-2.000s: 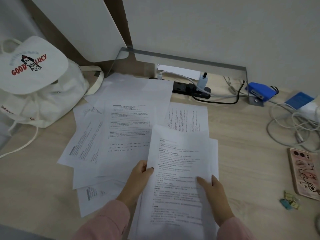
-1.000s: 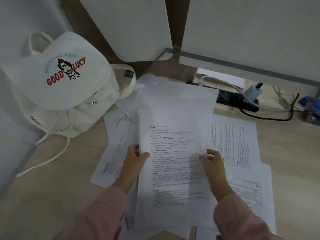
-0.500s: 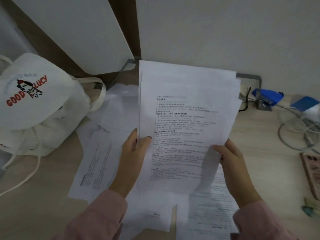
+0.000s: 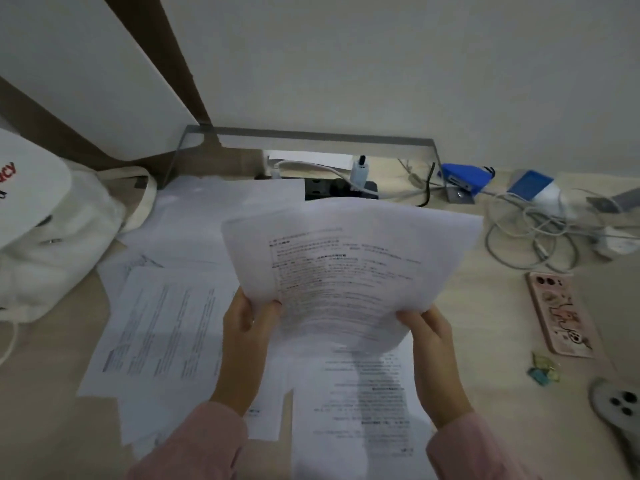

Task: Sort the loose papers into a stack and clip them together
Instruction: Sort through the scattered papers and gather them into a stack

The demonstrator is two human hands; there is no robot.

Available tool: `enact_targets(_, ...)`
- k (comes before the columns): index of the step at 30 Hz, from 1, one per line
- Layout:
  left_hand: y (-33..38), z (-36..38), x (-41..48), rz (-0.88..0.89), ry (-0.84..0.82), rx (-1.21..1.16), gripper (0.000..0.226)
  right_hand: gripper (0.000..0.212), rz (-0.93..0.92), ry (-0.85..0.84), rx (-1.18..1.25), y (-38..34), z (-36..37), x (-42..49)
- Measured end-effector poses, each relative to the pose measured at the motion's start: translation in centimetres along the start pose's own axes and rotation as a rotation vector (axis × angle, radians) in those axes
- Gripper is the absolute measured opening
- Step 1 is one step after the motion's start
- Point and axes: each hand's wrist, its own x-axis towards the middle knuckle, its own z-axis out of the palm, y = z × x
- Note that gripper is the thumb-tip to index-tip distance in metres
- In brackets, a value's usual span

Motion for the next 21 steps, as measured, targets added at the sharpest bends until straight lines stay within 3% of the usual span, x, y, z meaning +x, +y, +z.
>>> enact_targets(3,-0.1,0.5,-0.9,0.013,0.030,-0.010,0.024,0.028,-0.037,0.044,-0.007,0.1,-1.5,-0.2)
enact_targets(6,-1.4,1.1,-2.2,-0.073,0.021,0.019,0.012,0.023,0.073,-0.010,-0.057,1.6,-2.7,-0.6)
enact_targets(9,-2.1,2.2,-3.1,-0.135,0.019,0.028,0.018,0.025,0.099,-0.048,-0.051,2.0,-3.7,-0.8)
enact_targets(11,-1.9,3.2,-3.3,-0.135,0.009,0.011,0.026,0.019,0.075,-0.006,-0.074,1.6,-5.0,-0.6)
enact_targets(14,-1.8,5.3,-3.4,-0.160,-0.074,0.071,0.015,0.012,0.093,0.093,-0.183,1.6,-8.1,-0.1)
enact_targets(21,-6.8,12.4,-5.4,-0.329,-0.253,0.246,0.013,0.015,0.329,0.235,-0.452,5.5,-16.8,0.9)
